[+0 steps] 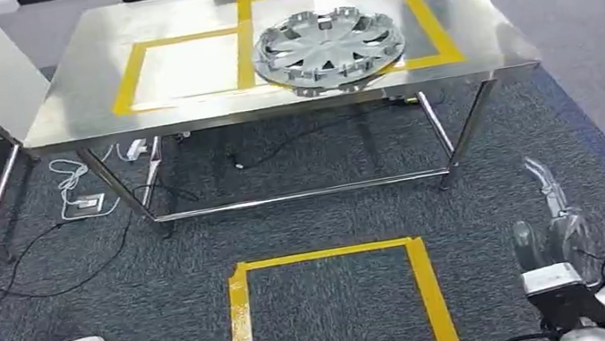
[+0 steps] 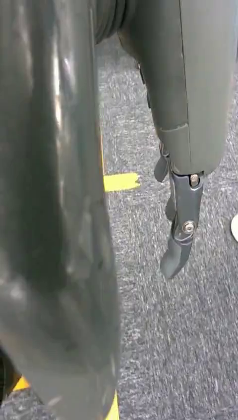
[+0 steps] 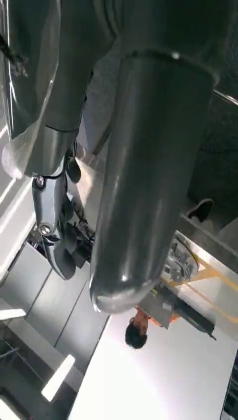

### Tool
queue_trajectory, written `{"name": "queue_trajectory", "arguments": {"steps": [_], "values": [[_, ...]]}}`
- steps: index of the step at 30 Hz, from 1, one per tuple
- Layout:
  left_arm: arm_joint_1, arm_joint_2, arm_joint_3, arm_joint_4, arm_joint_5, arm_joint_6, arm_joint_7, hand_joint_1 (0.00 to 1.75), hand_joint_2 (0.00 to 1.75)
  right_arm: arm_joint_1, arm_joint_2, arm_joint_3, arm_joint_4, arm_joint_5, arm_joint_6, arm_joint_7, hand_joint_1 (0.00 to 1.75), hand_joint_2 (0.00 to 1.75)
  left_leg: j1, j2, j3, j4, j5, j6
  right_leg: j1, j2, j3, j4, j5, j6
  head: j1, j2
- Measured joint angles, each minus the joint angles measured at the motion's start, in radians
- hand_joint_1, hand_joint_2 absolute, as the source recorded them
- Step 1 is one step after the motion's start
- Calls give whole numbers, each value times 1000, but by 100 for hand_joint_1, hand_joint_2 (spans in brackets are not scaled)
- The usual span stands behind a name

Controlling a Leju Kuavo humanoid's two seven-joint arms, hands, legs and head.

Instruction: Take the parts from the cabinet and place them on the table.

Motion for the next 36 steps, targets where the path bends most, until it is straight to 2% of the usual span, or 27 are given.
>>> {"name": "queue_trajectory", "arguments": {"steps": [1, 2, 3, 4, 5, 6, 7, 9, 10, 11, 14, 15, 16, 17, 19, 20, 21, 22, 23, 25, 26, 30, 31, 32, 34, 35, 36], "values": [[1, 0, 0, 0, 0, 0, 0, 0, 0, -1, 0, 0, 0, 0, 0, 0, 0, 0, 2, -3, -10, 20, -43, -9, 0, -1, -10, 0, 9, -10, -2, 0], [3, 0, 0, 0, -1, 0, 0, 0, 0, 0, 0, 0, 0, 1, 0, 1, 0, 0, 4, -3, -22, 72, -109, -15, 0, -3, -19, 1, 19, -18, -7, 0], [3, 0, 0, 0, -2, 0, 0, 0, 0, 0, 0, 0, 0, 1, 0, 1, 0, 0, 7, -3, -38, 147, -171, -20, 1, -4, -31, 2, 28, -19, -5, 0], [3, 0, 0, 0, -3, 0, 0, 0, 0, 1, 0, 0, 0, 1, 0, 2, 0, 0, 8, -3, -52, 223, -215, -24, 1, -5, -43, 4, 37, -19, -6, 0], [3, 0, 0, 0, -3, 0, 0, 0, 0, 1, 0, -1, 0, 1, 0, 3, 0, 0, 10, -3, -58, 284, -233, -27, 2, -5, -54, 7, 46, -18, -6, 0], [3, 0, 0, 0, -3, 0, 0, 0, 0, 1, 0, 0, 0, 1, 0, 3, 0, 0, 11, -3, -52, 308, -219, -28, 2, -5, -62, 12, 54, -17, -6, 0], [3, 0, 0, 0, -3, 0, 0, 0, 0, 2, 0, 0, 0, 1, 0, 4, 0, 0, 12, -3, -26, 291, -184, -27, 2, -5, -78, 19, 63, -15, -6, 0], [3, 0, 0, 0, -3, 0, 0, 0, 0, 3, 0, 0, 0, 2, 1, 6, 0, 0, 12, -4, 76, 142, -118, -20, 2, -4, -104, 34, 72, -11, -6, 0], [3, 0, 0, 0, -3, 0, 0, 0, 0, 3, 0, 0, 0, 1, 1, 6, 0, 0, 12, -6, 132, 52, -114, -13, 1, -4, -112, 40, 75, -8, -7, 0], [3, 2, 0, 0, -3, 0, -1, 0, 0, 2, 0, 0, 0, 2, 1, 6, 0, 0, 8, -7, 163, -4, -134, -9, 7, -4, -121, 48, 78, -3, -6, 0], [0, 2, 1, 0, 5, -15, -21, 0, 0, 2, 0, 0, 0, 1, 8, 15, 0, 0, 4, -6, 147, -14, -139, 4, 4, -6, -135, 46, 96, 17, -3, 0], [2, 2, 4, 0, 7, -17, -25, 0, 0, 2, -3, 0, 0, 1, 11, 19, 0, 0, 6, -6, 145, -23, -130, 14, 5, -6, -135, 46, 101, 24, -5, 0], [2, 1, 8, 0, 11, -17, -29, 0, 0, 4, -3, 0, 2, 1, 11, 22, 0, 0, 10, 0, 143, -30, -118, 25, 1, 0, -149, 58, 84, 27, -5, 0], [1, 1, 13, 0, 11, -16, -30, 0, 0, 5, -5, 1, 2, 1, 12, 28, 0, 0, 10, 1, 135, -30, -112, 34, 1, 1, -167, 99, 41, 31, -3, 0], [1, 0, 16, 0, 11, -13, -30, 0, 0, 8, -10, 1, 10, 0, 13, 39, 0, 0, 7, 1, 119, -29, -99, 39, 1, 2, -224, 255, -50, 36, -2, 0], [1, 0, 17, 0, 11, -13, -30, 0, 0, 12, -11, 1, 13, 0, 14, 40, 0, 0, 6, 2, 109, -27, -93, 38, 1, 3, -248, 323, -79, 39, -1, 0], [2, 0, 18, 0, 11, -11, -29, 0, 0, 17, -11, 1, 17, -4, 15, 46, 0, 0, 5, 2, 100, -25, -87, 38, 1, 2, -254, 353, -85, 40, -1, 0], [3, 0, 18, 0, 11, -10, -28, 0, 0, 21, -12, 0, 22, -10, 19, 52, 0, 0, 5, 2, 92, -22, -83, 37, 1, 2, -232, 332, -67, 40, -1, 0], [3, 0, 19, 0, 11, -8, -26, 0, 0, 24, -12, -1, 25, -18, 22, 52, 0, 0, 5, 2, 88, -20, -81, 35, 1, 2, -190, 271, -34, 39, -1, 0], [3, -1, 19, 0, 10, -6, -21, 0, 0, 25, -14, -2, 30, -28, 29, 52, 0, 0, 5, 2, 84, -13, -79, 32, 1, 1, -71, 80, 36, 31, -1, 0], [3, -1, 19, 0, 9, -6, -21, 0, 0, 24, -14, -3, 32, -30, 31, 53, 0, 0, -2, 2, 81, -9, -78, 27, 4, 1, -49, 36, 19, 28, -1, 0], [3, -3, 19, 0, 7, -3, -18, 0, 0, 33, -14, -5, 41, -35, 33, 51, 0, 0, -3, 2, 69, -4, -64, 5, 3, 4, -52, 28, 33, 3, -3, 0], [3, -1, 20, 0, 7, -3, -18, 0, 0, 33, -14, -5, 42, -35, 33, 51, 0, 0, 0, -1, 65, 5, -78, -1, -3, 1, -52, 23, 39, -5, -1, 0], [3, -2, 20, 0, 7, -3, -19, 0, 0, 33, -14, -5, 42, -35, 32, 51, 0, 0, 0, -3, 53, 34, -107, -8, -3, 1, -54, 23, 42, -9, -7, 0], [3, -2, 21, 0, 7, -3, -19, 0, 0, 34, -14, -5, 45, -30, 31, 51, 0, 0, 6, -3, -10, 194, -199, -17, -2, -2, -61, 24, 45, -15, -7, 0], [4, -2, 23, 0, 7, -2, -20, 0, 0, 35, -14, -5, 48, -27, 29, 53, 0, 0, 8, -3, -41, 273, -230, -20, -1, -3, -66, 26, 47, -16, -7, 0], [4, -2, 24, 0, 7, 0, -21, 0, 175, 37, -14, -6, 51, -25, 27, 55, 0, 0, 9, -3, -53, 311, -238, -22, -1, -2, -69, 28, 47, -16, -7, 0]]}}
